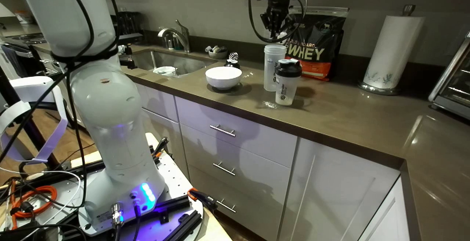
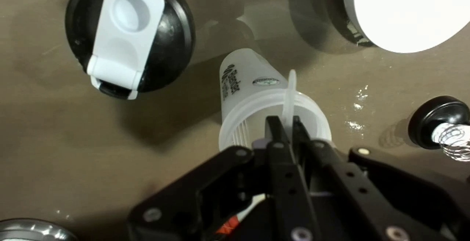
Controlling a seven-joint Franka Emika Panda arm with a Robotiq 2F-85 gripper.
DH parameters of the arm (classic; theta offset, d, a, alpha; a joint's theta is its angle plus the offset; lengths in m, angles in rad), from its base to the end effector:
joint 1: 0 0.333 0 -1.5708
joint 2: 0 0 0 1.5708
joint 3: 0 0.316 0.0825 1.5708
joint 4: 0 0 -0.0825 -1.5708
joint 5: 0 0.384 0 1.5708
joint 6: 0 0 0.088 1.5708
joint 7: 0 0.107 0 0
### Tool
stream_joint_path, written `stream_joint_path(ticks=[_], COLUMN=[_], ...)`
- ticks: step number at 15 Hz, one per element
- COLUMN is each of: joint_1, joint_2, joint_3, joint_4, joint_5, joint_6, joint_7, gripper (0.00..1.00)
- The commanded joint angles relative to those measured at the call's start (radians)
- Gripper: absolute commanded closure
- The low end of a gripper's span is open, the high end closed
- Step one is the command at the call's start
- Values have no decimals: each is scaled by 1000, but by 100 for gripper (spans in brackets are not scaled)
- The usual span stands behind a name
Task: Get one scoop of the contents in the white bowl and put in the open clear cup
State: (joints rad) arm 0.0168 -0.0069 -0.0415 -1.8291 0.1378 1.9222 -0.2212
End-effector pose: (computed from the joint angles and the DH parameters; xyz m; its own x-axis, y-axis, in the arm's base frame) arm 0.5712 -0.0045 0.5369 0.9814 0.1470 0.1236 0.1606 -0.9810 -0.1089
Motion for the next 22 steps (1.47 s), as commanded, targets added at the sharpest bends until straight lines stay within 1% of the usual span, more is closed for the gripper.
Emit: stream_joint_path(ticks=[1,10,15,18,22], joint_1=[-8,-2,1,3,6], joint_2=[11,25,17,6,-5], joint_3=[15,28,39,46,56], joint_4=[-1,-13,-34,-46,-53], joint_5=[-48,-95,-147,-173,-180], joint_6=[30,60,88,89,87], joint_7=[41,69,82,84,81], gripper=[98,98,98,98,98])
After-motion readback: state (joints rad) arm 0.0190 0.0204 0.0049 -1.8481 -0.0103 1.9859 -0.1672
